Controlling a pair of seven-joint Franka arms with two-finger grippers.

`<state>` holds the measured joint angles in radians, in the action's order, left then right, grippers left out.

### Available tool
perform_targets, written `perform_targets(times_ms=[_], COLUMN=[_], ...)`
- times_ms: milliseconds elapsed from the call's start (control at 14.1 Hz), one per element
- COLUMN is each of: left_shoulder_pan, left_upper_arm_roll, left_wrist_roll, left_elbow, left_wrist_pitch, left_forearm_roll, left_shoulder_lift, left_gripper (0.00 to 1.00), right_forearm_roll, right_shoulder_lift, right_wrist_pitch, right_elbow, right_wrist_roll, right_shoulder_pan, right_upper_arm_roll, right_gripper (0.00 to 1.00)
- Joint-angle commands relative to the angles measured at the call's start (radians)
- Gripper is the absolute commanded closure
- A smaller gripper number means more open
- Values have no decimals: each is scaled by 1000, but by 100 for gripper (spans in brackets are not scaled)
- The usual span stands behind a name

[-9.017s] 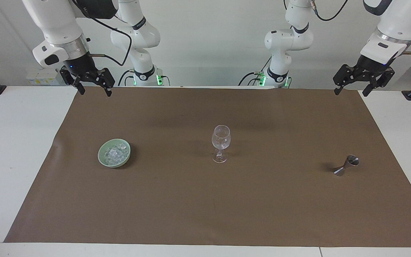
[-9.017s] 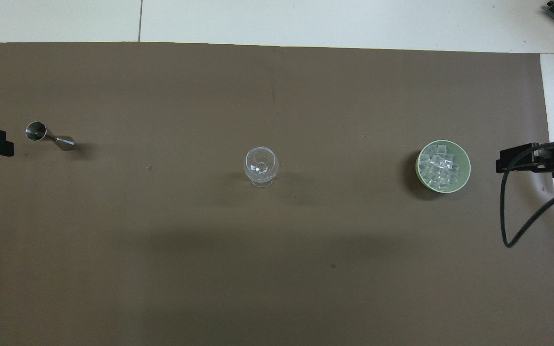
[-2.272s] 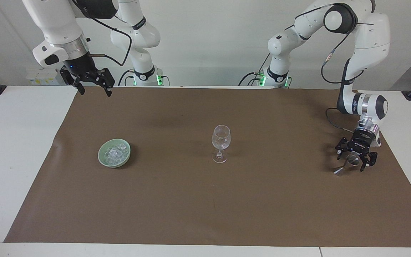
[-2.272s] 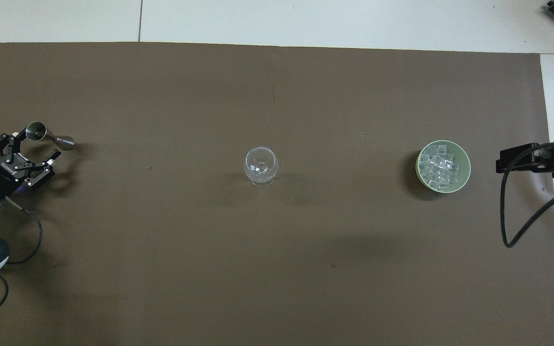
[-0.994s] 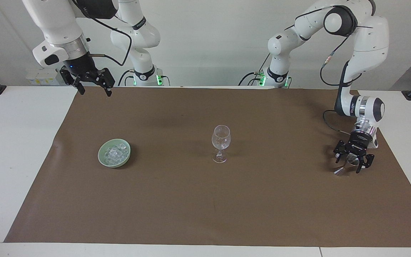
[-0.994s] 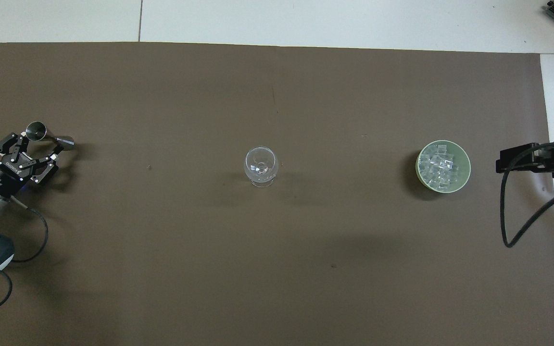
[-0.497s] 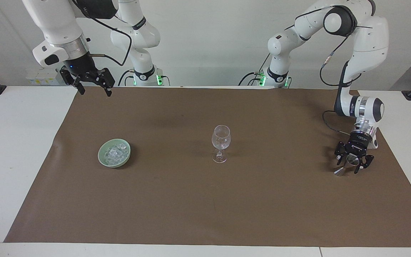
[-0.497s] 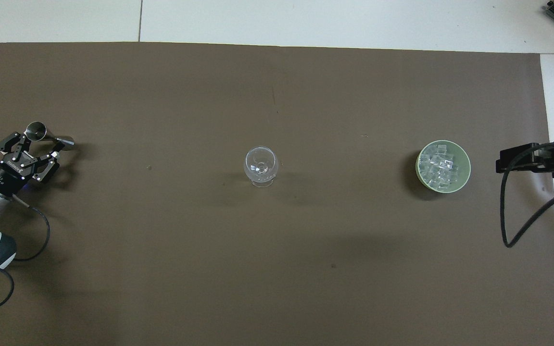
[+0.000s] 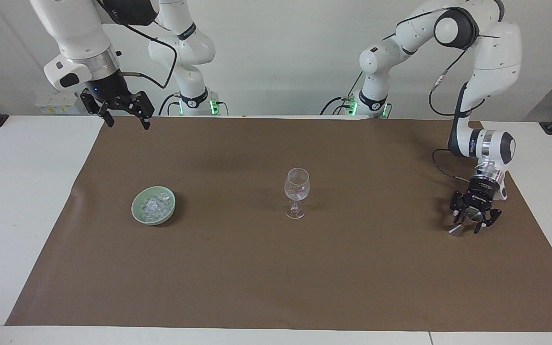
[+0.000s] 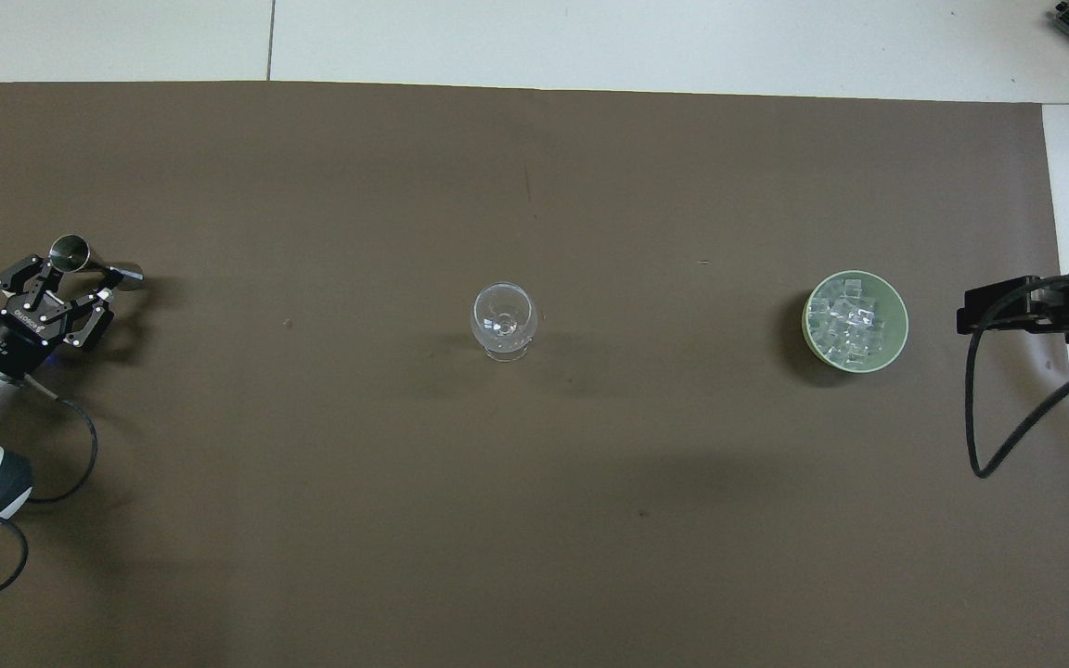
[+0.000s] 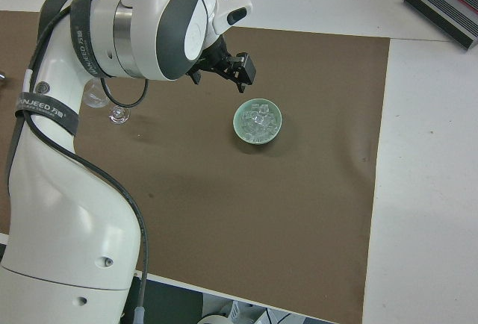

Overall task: Pour wine and add ice with both arms
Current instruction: 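Close the left gripper around the silver bottle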

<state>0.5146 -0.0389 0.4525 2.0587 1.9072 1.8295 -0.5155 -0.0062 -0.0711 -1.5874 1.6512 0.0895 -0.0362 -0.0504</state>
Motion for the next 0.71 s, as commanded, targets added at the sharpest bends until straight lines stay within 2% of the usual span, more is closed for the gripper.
perform_targets(times_ms=[0, 639], left_shoulder_pan=[-21, -19], left_upper_arm_roll=[8, 8], left_wrist_roll=[-14, -14], left_elbow=[-12, -12], left_wrist_pitch=[-10, -16], left_forearm_roll=[34, 36], left_shoulder_lift=[-18, -17], left_gripper=[41, 46], right_forearm_roll=[15, 15], right_shoulder_lift=[-16, -16], right_wrist_pitch=[1, 0], right_elbow=[13, 13], right_wrist_roll=[-25, -25], right_shoulder_pan=[4, 4], right_upper_arm_roll=[0, -2], right_gripper=[0, 0])
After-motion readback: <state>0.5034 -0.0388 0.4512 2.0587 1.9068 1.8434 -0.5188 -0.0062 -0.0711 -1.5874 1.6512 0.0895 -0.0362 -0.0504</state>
